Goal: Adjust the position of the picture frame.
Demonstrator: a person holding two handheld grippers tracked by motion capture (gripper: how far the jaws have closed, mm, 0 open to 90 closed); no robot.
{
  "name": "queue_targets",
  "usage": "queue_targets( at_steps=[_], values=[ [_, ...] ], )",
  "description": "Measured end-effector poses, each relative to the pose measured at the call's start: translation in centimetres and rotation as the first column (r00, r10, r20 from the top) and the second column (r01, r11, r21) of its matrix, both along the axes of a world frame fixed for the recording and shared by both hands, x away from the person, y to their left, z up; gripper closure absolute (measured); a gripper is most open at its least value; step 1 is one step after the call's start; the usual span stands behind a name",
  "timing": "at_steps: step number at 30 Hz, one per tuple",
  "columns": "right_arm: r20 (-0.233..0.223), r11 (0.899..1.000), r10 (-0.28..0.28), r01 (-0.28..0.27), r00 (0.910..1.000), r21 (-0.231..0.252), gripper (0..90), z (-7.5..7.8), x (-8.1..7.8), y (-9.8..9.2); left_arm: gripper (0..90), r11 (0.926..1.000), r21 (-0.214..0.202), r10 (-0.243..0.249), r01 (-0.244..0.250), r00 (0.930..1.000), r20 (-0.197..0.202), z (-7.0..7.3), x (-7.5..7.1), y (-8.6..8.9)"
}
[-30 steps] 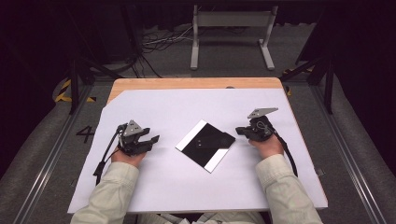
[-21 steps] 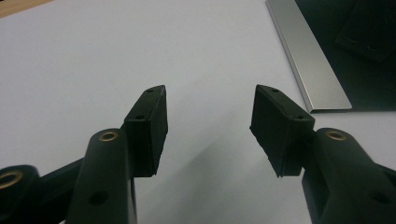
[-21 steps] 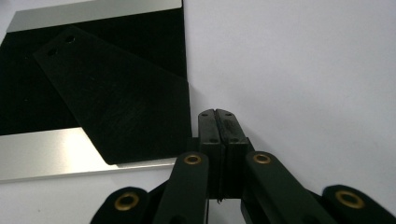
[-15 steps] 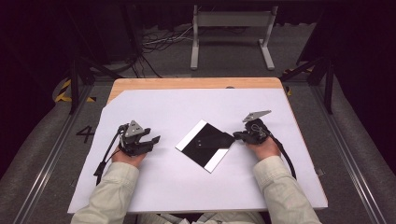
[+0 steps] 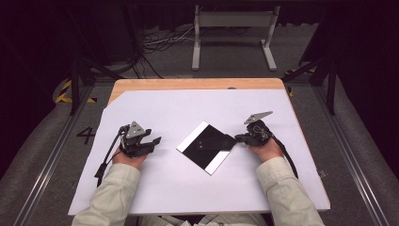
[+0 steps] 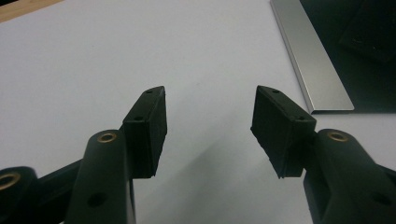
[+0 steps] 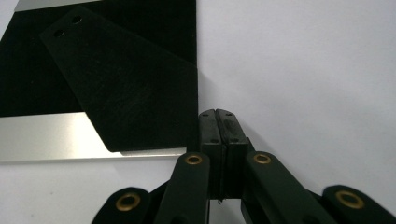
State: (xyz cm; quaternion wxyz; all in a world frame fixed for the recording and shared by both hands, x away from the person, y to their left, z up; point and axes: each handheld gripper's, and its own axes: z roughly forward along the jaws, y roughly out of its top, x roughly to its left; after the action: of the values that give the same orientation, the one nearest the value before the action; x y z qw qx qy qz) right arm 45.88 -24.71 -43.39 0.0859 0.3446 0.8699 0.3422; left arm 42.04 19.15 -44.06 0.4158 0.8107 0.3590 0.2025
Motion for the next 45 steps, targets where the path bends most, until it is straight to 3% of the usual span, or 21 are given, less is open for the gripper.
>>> queue_targets(
  at_steps=[15, 27, 32, 40, 45],
  values=[
    [-0.079, 0.995, 0.101, -0.102, 0.9917, -0.008, 89.6, 0.3, -0.7, 0.6, 45.6, 0.9999, -0.008, 0.009, -0.009, 1.0000, 0.003, 0.1, 0.0, 0.1],
    [-0.122, 0.979, 0.194, -0.200, 0.9734, -0.042, 89.5, 0.6, -2.2, 1.9, 46.7, 0.9999, -0.011, 0.004, -0.004, 1.0000, 0.002, 0.1, 0.0, 0.2],
    [-0.139, 0.967, 0.239, -0.248, 0.9611, -0.052, 89.6, 0.7, -2.9, 2.7, 46.8, 0.9998, -0.017, 0.006, -0.006, 1.0000, 0.000, 0.1, 0.1, 0.2],
    [-0.156, 0.960, 0.266, -0.276, 0.9514, -0.051, 89.6, 0.7, -3.5, 3.3, 46.8, 0.9994, -0.033, 0.010, -0.010, 0.9999, -0.006, 0.1, 0.2, 0.4],
    [-0.163, 0.950, 0.297, -0.308, 0.9408, -0.049, 89.6, 0.7, -3.9, 3.9, 49.6, 0.9987, -0.051, 0.004, -0.005, 0.9998, -0.018, 0.1, 0.2, 0.5]
  ],
)
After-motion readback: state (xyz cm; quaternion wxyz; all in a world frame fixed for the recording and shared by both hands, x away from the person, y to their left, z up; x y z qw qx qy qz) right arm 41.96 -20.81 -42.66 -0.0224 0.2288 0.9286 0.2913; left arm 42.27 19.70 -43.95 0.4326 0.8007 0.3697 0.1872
